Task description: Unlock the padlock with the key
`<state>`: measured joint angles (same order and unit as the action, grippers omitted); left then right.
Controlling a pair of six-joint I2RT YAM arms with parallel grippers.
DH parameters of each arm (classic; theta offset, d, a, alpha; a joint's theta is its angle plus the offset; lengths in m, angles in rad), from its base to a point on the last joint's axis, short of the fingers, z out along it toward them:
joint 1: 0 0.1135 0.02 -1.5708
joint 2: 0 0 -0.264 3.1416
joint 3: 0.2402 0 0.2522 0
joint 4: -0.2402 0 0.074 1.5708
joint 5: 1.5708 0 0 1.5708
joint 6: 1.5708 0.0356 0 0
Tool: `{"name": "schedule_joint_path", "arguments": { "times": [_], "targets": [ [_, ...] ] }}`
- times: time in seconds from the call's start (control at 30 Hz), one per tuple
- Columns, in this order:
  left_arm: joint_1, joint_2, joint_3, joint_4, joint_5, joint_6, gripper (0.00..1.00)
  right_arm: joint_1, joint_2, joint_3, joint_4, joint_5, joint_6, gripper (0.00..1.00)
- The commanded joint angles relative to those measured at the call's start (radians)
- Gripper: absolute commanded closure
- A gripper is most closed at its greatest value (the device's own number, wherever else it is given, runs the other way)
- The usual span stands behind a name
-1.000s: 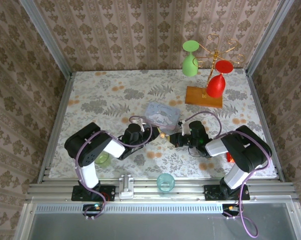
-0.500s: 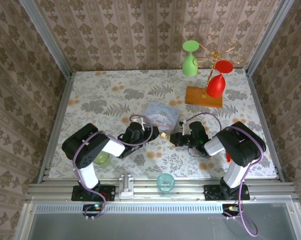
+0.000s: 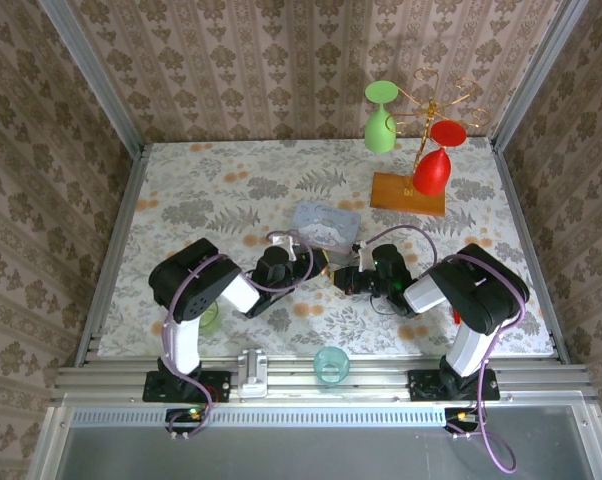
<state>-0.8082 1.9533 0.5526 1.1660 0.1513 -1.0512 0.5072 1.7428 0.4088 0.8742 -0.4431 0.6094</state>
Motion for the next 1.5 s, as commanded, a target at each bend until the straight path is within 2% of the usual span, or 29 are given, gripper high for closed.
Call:
{"name": "schedule_joint_path", "arguments": {
  "times": [0.0, 0.37, 0.57, 0.7, 0.97, 1.1, 1.37, 1.47],
  "targets": [
    [-0.023, 0.031, -0.039, 0.023, 0.018, -0.077, 0.64, 0.014, -0.024, 0.012, 0.038, 0.068, -0.004, 0.89],
    [-0.02, 0.027, -0.024, 0.013, 0.017, -0.074, 0.91, 0.056, -0.038, 0.005, 0.115, 0.145, 0.035, 0.89],
    [-0.017, 0.01, -0.037, 0.011, 0.018, -0.085, 0.96, 0.068, -0.042, -0.002, 0.131, 0.177, 0.039, 0.89],
    [-0.035, 0.011, -0.039, 0.039, 0.021, -0.132, 1.0, 0.075, -0.022, -0.01, 0.208, 0.193, 0.058, 0.9],
    [-0.049, 0.011, -0.037, 0.079, 0.035, -0.2, 1.0, 0.117, 0.007, 0.027, 0.305, 0.228, 0.043, 0.9],
    [-0.046, 0.009, -0.035, 0.089, 0.04, -0.214, 1.0, 0.173, -0.015, 0.045, 0.229, 0.28, -0.042, 0.9],
    [-0.039, -0.019, -0.029, 0.074, 0.05, -0.214, 1.0, 0.288, -0.163, 0.099, -0.217, 0.571, -0.32, 0.89],
    [-0.028, -0.004, -0.037, 0.104, 0.048, -0.229, 1.0, 0.281, -0.185, 0.108, -0.267, 0.571, -0.339, 0.87]
  ]
}}
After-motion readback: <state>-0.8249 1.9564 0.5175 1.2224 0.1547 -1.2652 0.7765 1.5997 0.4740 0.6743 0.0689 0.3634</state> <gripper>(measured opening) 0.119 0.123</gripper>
